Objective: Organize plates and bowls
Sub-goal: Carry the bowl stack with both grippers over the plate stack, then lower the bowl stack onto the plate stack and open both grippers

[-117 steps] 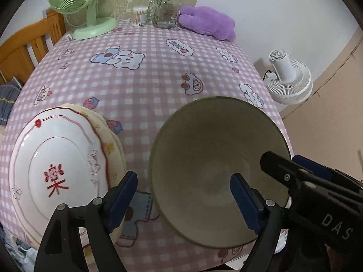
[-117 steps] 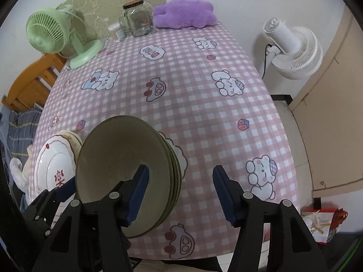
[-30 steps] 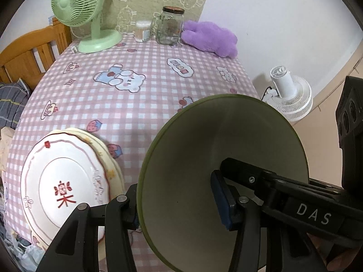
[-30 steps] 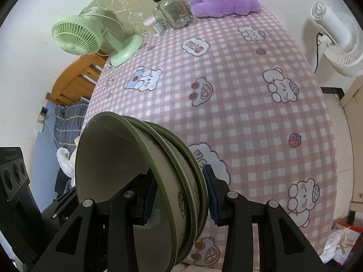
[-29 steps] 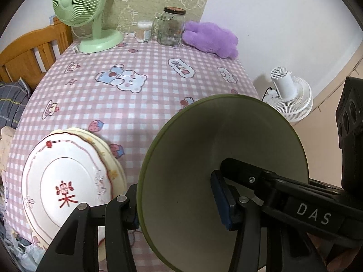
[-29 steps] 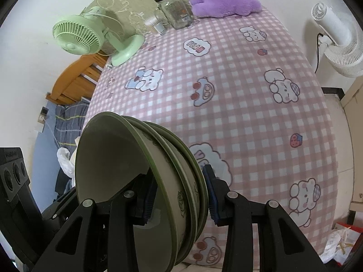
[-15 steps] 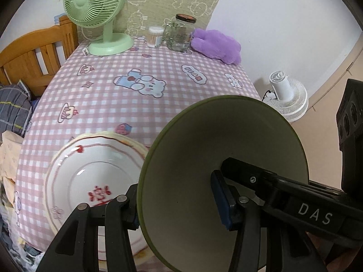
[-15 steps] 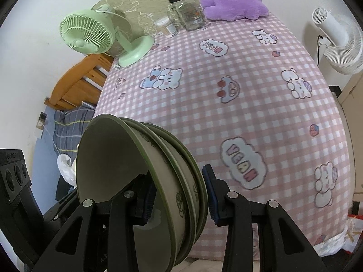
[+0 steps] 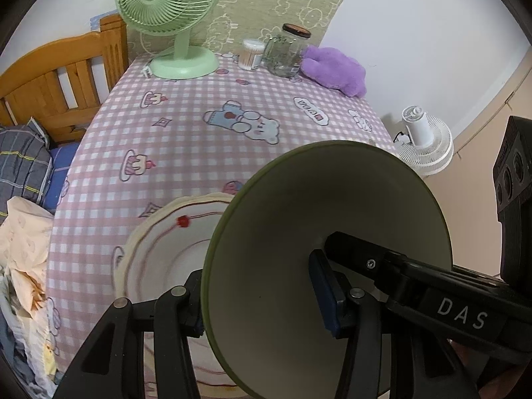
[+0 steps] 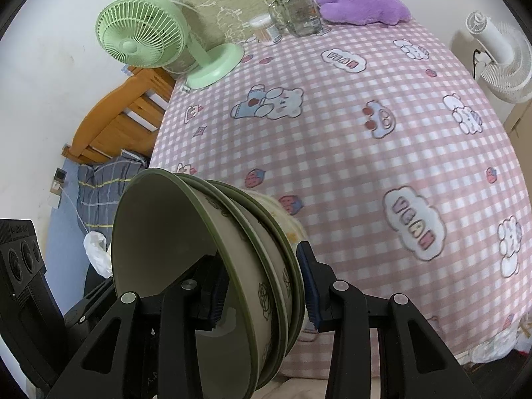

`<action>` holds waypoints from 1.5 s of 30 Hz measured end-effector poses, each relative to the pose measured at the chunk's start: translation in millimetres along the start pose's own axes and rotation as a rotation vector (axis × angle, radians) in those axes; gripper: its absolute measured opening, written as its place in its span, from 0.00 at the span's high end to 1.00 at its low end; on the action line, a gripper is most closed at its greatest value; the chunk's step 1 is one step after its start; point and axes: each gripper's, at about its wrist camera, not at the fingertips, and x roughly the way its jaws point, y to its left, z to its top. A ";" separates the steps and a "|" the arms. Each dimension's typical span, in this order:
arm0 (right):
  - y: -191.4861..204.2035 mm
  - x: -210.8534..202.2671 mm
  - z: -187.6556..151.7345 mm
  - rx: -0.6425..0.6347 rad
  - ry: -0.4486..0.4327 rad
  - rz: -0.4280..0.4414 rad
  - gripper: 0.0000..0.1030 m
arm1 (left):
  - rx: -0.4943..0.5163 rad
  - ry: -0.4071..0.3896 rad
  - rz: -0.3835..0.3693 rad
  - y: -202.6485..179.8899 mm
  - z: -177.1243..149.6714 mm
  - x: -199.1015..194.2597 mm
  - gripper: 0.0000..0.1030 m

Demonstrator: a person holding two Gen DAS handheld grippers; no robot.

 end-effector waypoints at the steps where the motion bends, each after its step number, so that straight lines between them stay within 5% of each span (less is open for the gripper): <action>1: 4.1 2.8 -1.6 0.004 0.002 -0.001 0.60 | 0.001 0.003 -0.001 5.1 -0.7 -1.0 0.51; 17: 43.6 48.2 -26.4 0.060 0.058 -0.034 0.60 | 0.006 0.078 -0.025 61.7 -15.8 8.9 0.51; 39: 30.8 54.1 -21.5 0.128 0.045 -0.112 0.60 | 0.064 0.103 -0.058 50.3 -6.1 30.7 0.51; 41: 30.9 53.0 -22.9 0.127 0.037 -0.113 0.59 | 0.069 0.106 -0.059 50.6 -6.6 30.5 0.46; 45: 35.5 46.9 -25.4 0.093 0.008 -0.150 0.59 | 0.086 0.101 -0.034 52.0 -6.9 26.3 0.21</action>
